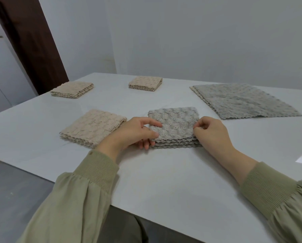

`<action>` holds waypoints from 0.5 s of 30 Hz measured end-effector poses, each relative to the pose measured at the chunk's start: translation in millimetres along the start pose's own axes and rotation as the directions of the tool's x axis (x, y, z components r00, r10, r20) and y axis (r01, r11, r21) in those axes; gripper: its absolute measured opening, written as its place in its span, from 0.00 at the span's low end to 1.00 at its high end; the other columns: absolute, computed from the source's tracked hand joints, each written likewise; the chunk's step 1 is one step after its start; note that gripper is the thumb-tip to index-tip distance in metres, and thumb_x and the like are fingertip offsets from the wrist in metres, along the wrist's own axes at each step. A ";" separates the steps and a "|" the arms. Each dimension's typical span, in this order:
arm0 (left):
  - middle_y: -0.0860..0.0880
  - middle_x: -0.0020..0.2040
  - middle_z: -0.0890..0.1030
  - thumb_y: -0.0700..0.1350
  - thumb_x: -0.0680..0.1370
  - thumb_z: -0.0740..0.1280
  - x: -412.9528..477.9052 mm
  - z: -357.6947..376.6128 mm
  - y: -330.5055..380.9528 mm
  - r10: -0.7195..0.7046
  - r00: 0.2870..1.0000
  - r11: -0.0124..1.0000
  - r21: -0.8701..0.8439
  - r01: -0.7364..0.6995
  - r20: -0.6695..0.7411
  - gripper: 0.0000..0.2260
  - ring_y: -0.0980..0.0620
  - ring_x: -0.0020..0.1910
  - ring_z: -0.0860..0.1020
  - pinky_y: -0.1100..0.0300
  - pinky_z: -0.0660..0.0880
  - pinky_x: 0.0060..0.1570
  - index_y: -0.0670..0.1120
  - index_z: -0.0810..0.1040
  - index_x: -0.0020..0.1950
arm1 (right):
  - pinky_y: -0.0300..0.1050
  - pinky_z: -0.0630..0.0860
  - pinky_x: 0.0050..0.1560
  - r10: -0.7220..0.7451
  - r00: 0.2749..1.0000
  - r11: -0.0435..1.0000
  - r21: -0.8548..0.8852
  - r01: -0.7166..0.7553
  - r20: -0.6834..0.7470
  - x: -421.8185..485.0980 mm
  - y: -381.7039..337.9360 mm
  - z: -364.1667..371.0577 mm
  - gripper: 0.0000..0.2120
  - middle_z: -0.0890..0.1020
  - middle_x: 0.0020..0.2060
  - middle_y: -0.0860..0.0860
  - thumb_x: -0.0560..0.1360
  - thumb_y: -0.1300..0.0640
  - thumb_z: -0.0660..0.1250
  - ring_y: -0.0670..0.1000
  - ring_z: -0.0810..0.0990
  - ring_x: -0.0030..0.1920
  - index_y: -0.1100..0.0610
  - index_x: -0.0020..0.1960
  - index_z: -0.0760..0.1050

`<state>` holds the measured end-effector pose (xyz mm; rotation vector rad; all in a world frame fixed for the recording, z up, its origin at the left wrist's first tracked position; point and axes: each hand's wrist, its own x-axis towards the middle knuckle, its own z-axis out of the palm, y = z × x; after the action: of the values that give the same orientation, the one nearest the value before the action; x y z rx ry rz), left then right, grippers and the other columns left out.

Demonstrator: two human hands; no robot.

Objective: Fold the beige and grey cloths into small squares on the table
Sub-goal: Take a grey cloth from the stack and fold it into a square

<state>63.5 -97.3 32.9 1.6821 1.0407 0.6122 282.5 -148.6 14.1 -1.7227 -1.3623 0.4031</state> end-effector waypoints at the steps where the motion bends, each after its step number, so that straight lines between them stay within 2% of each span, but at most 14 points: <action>1: 0.47 0.29 0.81 0.36 0.75 0.68 0.2 -0.5 -0.5 -0.004 1.000 1.000 0.024 0.004 0.001 0.12 0.52 0.24 0.75 0.63 0.71 0.24 0.47 0.79 0.56 | 0.42 0.70 0.37 0.000 1.000 0.998 -0.060 0.001 0.019 0.2 -0.2 0.3 0.06 0.79 0.33 0.50 0.69 0.62 0.63 0.51 0.76 0.36 0.54 0.37 0.76; 4: 0.48 0.27 0.80 0.38 0.76 0.66 2.8 0.3 -1.4 -0.019 1.000 0.997 0.077 0.021 -0.019 0.08 0.52 0.25 0.76 0.63 0.70 0.24 0.47 0.80 0.53 | 0.46 0.71 0.45 -0.006 0.999 0.975 -0.220 0.016 0.048 0.1 -1.4 0.8 0.06 0.78 0.33 0.47 0.69 0.59 0.63 0.53 0.76 0.40 0.52 0.35 0.75; 7: 0.50 0.24 0.76 0.38 0.78 0.63 6.1 3.2 -1.2 -0.026 0.997 0.996 0.082 0.031 -0.067 0.07 0.52 0.26 0.78 0.64 0.69 0.21 0.46 0.81 0.49 | 0.49 0.66 0.47 -0.159 0.982 0.927 -0.356 0.114 -0.099 3.3 -3.4 0.3 0.08 0.73 0.35 0.49 0.71 0.57 0.62 0.54 0.72 0.42 0.55 0.35 0.75; 9: 0.52 0.23 0.75 0.39 0.78 0.64 6.9 3.4 -1.8 -0.026 0.997 0.995 0.097 0.033 -0.074 0.06 0.53 0.27 0.78 0.65 0.69 0.22 0.46 0.81 0.48 | 0.48 0.63 0.47 -0.308 0.917 0.921 -0.322 0.221 -0.252 6.2 -12.1 1.3 0.09 0.72 0.36 0.50 0.72 0.56 0.60 0.53 0.70 0.43 0.57 0.37 0.76; 11: 0.52 0.22 0.75 0.39 0.77 0.66 6.6 3.0 -2.0 -0.028 0.998 0.994 0.108 0.034 -0.060 0.04 0.52 0.27 0.78 0.65 0.69 0.22 0.46 0.80 0.49 | 0.48 0.63 0.51 -0.368 0.877 0.924 -0.228 0.308 -0.307 13.4 -27.8 3.7 0.10 0.75 0.41 0.50 0.72 0.57 0.58 0.52 0.71 0.48 0.58 0.44 0.77; 13: 0.52 0.23 0.75 0.39 0.77 0.67 7.2 2.5 -3.0 -0.028 0.998 0.995 0.097 0.033 -0.053 0.04 0.53 0.27 0.78 0.65 0.69 0.23 0.44 0.80 0.50 | 0.44 0.63 0.57 -0.390 0.887 0.919 -0.154 0.362 -0.245 22.9 -43.2 10.4 0.12 0.78 0.51 0.53 0.75 0.60 0.58 0.53 0.72 0.56 0.58 0.55 0.76; 15: 0.51 0.24 0.76 0.38 0.77 0.67 7.2 2.2 -3.7 -0.025 0.998 0.995 0.090 0.030 -0.055 0.04 0.54 0.26 0.78 0.65 0.70 0.23 0.44 0.80 0.50 | 0.45 0.61 0.65 -0.397 0.915 0.904 -0.208 0.374 -0.078 32.8 -48.3 21.4 0.17 0.76 0.62 0.54 0.78 0.60 0.56 0.54 0.69 0.65 0.59 0.65 0.71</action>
<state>67.5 -91.8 28.1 1.7355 1.1433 0.6029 249.0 -109.2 48.4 -1.5438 -1.6508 -0.0545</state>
